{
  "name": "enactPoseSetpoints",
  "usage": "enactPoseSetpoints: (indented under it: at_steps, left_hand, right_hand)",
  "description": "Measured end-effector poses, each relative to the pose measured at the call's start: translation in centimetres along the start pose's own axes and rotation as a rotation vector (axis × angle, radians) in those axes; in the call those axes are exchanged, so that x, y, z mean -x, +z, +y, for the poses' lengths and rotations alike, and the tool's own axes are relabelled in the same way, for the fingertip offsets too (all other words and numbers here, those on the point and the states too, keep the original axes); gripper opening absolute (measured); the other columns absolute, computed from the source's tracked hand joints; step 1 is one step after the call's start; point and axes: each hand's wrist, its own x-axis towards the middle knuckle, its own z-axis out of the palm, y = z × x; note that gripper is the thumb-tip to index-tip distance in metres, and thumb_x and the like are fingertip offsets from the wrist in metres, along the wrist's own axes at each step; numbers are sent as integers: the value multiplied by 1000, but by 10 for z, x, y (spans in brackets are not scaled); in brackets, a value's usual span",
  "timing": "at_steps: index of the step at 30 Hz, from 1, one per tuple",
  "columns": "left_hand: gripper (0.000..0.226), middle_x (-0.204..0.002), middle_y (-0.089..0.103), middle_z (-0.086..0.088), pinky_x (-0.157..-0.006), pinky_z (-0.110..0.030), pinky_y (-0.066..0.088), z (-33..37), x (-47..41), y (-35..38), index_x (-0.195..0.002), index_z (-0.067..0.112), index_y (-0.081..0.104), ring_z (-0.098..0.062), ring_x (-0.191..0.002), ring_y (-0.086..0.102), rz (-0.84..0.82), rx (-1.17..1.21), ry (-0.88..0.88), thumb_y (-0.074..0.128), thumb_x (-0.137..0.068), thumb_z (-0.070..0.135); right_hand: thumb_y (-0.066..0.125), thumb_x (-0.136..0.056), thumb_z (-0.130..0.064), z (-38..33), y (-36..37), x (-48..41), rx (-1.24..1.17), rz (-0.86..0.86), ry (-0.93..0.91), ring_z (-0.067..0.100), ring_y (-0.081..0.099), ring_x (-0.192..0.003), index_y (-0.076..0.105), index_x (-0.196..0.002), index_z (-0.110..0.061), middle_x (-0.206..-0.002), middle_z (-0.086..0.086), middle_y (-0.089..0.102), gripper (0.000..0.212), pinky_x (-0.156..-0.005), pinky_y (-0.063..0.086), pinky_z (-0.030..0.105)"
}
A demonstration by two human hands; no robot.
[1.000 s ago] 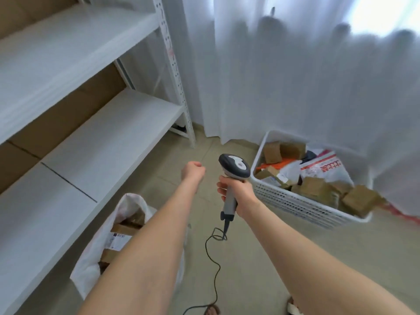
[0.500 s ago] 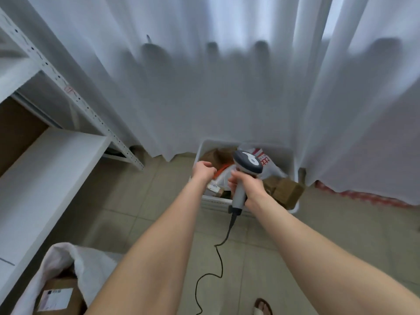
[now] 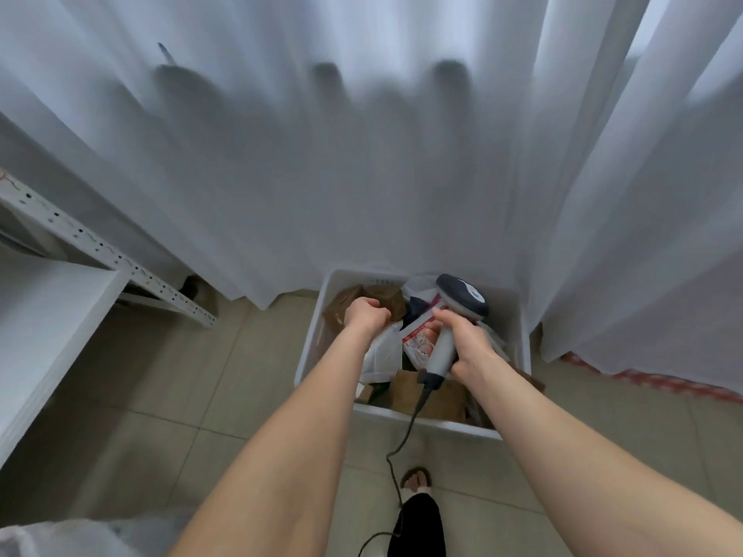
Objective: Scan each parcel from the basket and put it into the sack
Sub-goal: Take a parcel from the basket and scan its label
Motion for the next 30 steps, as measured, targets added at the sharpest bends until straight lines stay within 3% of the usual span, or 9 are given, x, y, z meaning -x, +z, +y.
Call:
enactPoseSetpoints:
  at_steps: [5,12,17,23,27,30]
  left_hand:
    - [46,-130,57,-12,-102,-42,45,0,-92,33,-131,12,54,-29,-117,55,-18,-49,-21,66,-88,23]
    - [57,-139,47,-12,-95,-31,41,-25,-203,102,-137,11,46,-27,-122,50,-65,-126,-36,64,-87,30]
    - [75,-146,30,-20,-101,-39,39,-43,-277,148,-148,16,26,-37,-126,43,28,-184,-107,60,-88,45]
    - [77,-148,25,-23,-99,-45,40,-53,-358,186,-151,27,20,-41,-128,41,52,-272,-79,52,-89,59]
    - [61,-148,31,-19,-95,-41,42,-60,-384,189,-146,23,33,-32,-127,41,102,-296,-146,50,-94,49]
    - [59,-145,36,-20,-97,-39,40,-64,-376,173,-146,15,31,-31,-129,40,166,-197,-191,52,-95,37]
  right_hand:
    - [74,-84,-21,-5,13,-95,-44,47,55,25,69,-90,62,-92,-12,-87,9,70,17,-91,55,43]
    - [78,-80,-22,19,4,-227,-45,55,97,30,72,-91,66,-105,-6,-94,16,74,33,-87,56,49]
    - [77,-80,-20,38,-10,-311,-75,26,121,18,68,-63,67,-95,-7,-67,8,69,23,-65,56,34]
    - [71,-86,-20,50,-16,-373,-79,-1,123,19,64,-67,65,-90,-6,-73,9,66,15,-55,54,31]
    - [70,-87,-20,58,-16,-385,-66,-10,143,19,64,-69,65,-91,-5,-76,9,66,16,-55,53,30]
    - [70,-87,-20,57,-11,-377,-48,-9,138,18,64,-67,65,-92,-6,-73,8,67,15,-57,53,31]
